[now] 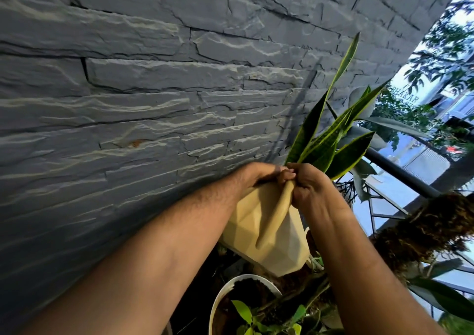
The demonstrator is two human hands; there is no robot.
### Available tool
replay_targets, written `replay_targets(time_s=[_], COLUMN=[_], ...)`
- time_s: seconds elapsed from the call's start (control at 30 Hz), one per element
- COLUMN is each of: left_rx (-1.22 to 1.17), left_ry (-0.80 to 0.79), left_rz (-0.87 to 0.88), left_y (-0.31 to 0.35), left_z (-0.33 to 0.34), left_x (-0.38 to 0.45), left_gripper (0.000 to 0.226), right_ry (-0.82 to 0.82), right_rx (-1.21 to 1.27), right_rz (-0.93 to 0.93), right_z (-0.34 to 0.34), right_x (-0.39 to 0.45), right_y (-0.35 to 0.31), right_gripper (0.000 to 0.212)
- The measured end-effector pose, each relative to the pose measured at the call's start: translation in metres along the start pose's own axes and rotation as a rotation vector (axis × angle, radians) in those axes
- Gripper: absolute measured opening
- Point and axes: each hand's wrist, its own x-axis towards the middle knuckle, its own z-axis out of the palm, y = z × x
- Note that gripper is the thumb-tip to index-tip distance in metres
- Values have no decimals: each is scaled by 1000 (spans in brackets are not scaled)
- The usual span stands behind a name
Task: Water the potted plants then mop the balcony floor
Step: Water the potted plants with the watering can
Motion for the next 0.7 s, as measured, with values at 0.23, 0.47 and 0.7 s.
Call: replay_targets(time_s=[0.23,0.47,0.7], left_rx=[117,-121,-48], left_ry=[265,429,757], left_rz=[129,318,463], left_y=[-13,-51,-50], left_z=[21,54,107], left_x=[-14,-27,-77], left_gripper=[18,49,52], right_ry=[71,259,42], right_rx=[-423,-647,-804], right_rz=[-195,-460,-693], right_z=[-25,-82,-138], right_x=[-21,-36,-65], right_y=[23,58,65], right_gripper=[36,26,52])
